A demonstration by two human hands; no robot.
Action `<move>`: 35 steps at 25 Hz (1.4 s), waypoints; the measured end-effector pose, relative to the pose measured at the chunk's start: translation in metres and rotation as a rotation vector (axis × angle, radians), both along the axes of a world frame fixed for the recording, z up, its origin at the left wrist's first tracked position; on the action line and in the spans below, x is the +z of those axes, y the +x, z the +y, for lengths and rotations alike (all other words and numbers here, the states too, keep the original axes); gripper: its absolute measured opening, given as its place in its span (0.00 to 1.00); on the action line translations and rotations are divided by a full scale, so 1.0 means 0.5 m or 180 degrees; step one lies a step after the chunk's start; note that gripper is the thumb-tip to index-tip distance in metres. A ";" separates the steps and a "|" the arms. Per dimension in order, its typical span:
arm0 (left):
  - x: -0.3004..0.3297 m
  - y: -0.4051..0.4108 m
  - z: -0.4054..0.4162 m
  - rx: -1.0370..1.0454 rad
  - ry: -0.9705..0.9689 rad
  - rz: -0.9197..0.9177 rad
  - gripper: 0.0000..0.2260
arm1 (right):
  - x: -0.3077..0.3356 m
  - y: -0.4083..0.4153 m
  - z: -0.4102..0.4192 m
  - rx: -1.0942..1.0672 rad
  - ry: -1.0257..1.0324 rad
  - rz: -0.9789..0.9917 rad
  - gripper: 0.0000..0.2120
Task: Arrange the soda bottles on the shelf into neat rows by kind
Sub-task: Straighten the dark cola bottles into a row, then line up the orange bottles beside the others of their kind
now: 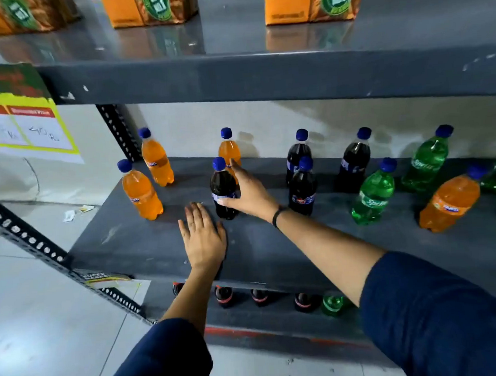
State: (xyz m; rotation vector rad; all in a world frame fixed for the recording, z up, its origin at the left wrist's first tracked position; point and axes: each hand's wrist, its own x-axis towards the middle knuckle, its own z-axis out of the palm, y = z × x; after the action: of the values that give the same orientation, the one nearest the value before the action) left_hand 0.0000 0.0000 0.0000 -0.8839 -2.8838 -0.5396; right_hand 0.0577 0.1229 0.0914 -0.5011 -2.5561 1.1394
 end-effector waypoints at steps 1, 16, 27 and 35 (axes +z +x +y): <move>0.000 -0.002 -0.001 0.0042 -0.0053 -0.0044 0.33 | -0.004 -0.011 -0.004 0.0020 -0.0079 0.0041 0.40; -0.014 -0.017 -0.002 -0.0026 -0.0402 -0.0105 0.27 | -0.008 0.368 0.029 -0.2130 0.0149 0.0714 0.26; -0.021 -0.020 0.001 -0.0018 -0.0482 -0.0125 0.26 | -0.073 0.467 0.088 -0.2758 0.0158 0.1712 0.31; -0.013 -0.016 0.002 -0.0015 -0.0419 -0.0164 0.26 | -0.110 0.576 0.291 -0.3461 -0.0344 0.1224 0.34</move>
State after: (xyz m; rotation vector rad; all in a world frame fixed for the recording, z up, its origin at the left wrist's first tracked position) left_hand -0.0082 0.0011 -0.0065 -0.9070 -2.9939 -0.3822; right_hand 0.3455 0.2683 0.0364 -1.3126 -1.4811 0.8105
